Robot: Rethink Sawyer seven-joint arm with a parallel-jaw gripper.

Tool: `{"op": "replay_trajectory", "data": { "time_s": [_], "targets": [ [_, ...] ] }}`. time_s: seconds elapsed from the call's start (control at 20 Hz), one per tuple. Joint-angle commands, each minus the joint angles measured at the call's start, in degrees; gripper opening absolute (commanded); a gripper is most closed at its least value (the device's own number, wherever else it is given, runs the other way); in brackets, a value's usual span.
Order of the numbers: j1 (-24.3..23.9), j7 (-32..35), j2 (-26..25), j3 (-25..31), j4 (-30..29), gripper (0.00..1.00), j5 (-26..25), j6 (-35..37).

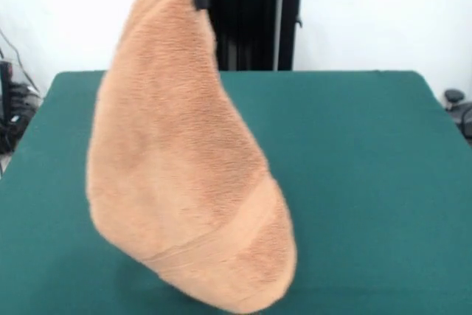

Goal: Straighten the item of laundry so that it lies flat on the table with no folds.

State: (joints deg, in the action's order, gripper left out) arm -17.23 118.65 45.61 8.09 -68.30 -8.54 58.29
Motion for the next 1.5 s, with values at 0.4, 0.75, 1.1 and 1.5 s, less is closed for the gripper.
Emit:
{"op": "replay_trajectory", "data": {
  "time_s": [0.4, 0.75, 1.1, 1.5],
  "targets": [
    [10.24, 26.64, -9.95, -4.86, 5.96, 0.0, 5.88, 6.47],
    [13.05, 29.9, -6.67, -7.9, -1.39, 0.0, 8.54, 2.0],
    [15.94, 31.83, -2.57, -10.0, -8.26, 0.0, 11.02, -0.37],
    [14.78, 27.61, -3.26, -10.5, -10.32, 0.0, 12.39, -3.51]
  ]
}}
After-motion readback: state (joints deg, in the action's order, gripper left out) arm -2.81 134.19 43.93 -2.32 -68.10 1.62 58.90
